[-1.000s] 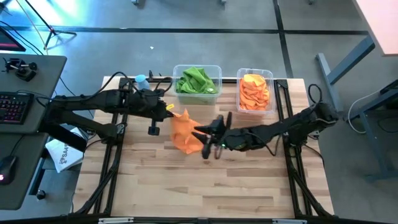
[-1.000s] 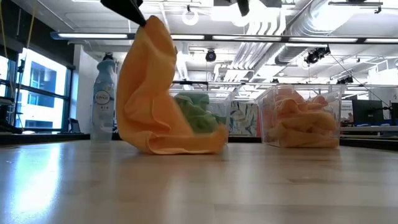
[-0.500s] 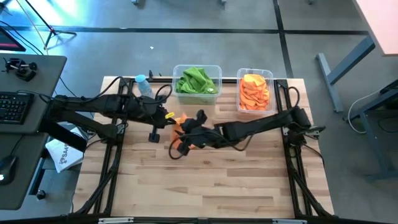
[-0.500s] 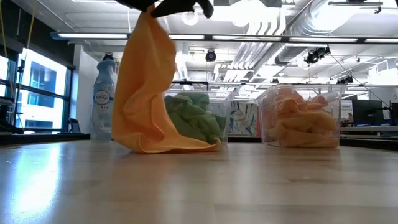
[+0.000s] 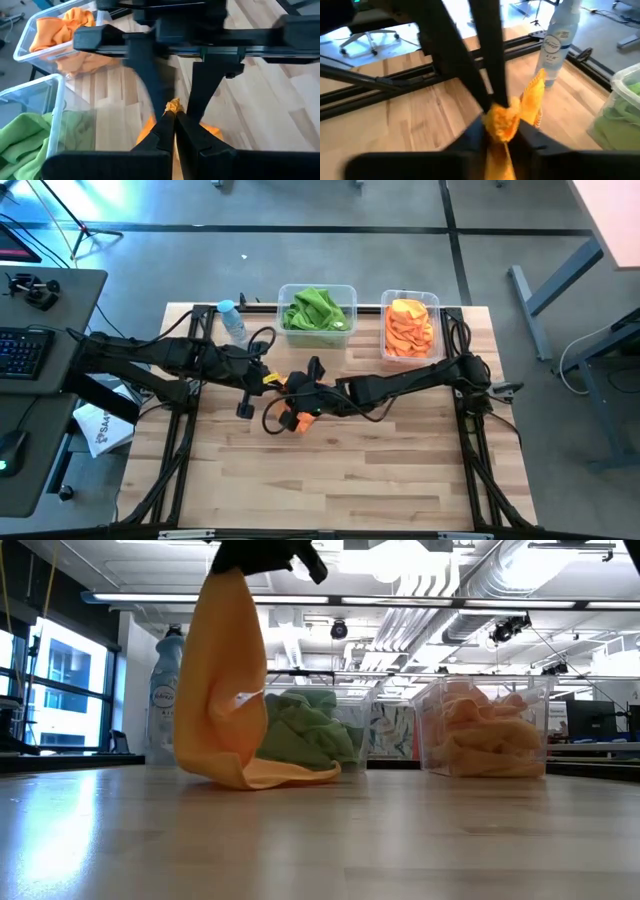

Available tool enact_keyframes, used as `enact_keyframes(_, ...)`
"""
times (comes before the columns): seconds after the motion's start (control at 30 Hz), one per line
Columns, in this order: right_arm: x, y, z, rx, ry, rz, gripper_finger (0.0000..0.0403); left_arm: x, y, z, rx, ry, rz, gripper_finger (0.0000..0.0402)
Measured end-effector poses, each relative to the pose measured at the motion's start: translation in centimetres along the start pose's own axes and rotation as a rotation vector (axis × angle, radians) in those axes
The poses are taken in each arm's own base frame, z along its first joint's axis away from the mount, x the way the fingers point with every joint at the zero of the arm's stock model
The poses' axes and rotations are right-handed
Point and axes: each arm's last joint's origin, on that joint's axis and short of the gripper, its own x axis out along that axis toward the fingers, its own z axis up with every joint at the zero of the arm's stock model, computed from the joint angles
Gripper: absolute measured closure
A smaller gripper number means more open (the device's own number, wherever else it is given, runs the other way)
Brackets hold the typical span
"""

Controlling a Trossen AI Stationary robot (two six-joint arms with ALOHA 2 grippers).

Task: Sort microfiber towel by color & place in baskets
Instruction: Put the yellow towel into the right transparent bin

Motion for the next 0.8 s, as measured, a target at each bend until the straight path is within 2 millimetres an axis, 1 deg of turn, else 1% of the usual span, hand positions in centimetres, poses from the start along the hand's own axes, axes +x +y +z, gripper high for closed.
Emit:
enact_keyframes(0.03, 0.0, 0.0, 0.0, -0.001, 0.005, 0.013, 0.0366, 0.0, 0.0, 0.0, -0.013, -0.002, 0.003, 0.0401)
enact_keyframes(0.07, 0.0, 0.1, 0.0, -0.002, 0.01, 0.027, 0.0384, 0.0, 0.0, 0.0, -0.034, -0.005, 0.003, 0.0401)
enact_keyframes(0.1, 0.0, 0.1, -0.1, -0.003, 0.014, 0.037, 0.039, 0.0, 0.0, 0.0, -0.063, -0.005, 0.0, 0.0401)
enact_keyframes(0.23, 0.0, 0.1, -0.1, 0.002, 0.025, 0.052, 0.0373, 0.0, 0.0, 0.0, -0.145, -0.002, 0.006, 0.04)
enact_keyframes(0.33, 0.0, 0.1, -0.1, 0.002, 0.026, 0.053, 0.0384, 0.1, 0.4, -0.1, -0.209, 0.0, 0.02, 0.039)
enact_keyframes(0.43, 0.0, 0.1, -0.2, -0.008, 0.035, 0.054, 0.0398, 0.0, 0.4, 0.0, -0.239, -0.004, 0.024, 0.0372)
enact_keyframes(0.6, -0.1, -0.1, -0.4, -0.012, 0.055, 0.046, 0.0391, 0.0, 0.4, 0.0, -0.25, -0.003, 0.024, 0.0328)
enact_keyframes(0.67, -0.3, -0.3, -0.3, -0.022, 0.074, 0.038, 0.0395, 0.0, 0.4, -0.1, -0.237, 0.001, 0.035, 0.0313)
enact_keyframes(0.8, -2.5, -1.6, 0.5, -0.052, 0.133, 0.009, 0.0399, -0.1, 0.5, -0.2, -0.256, 0.014, 0.048, 0.0299)
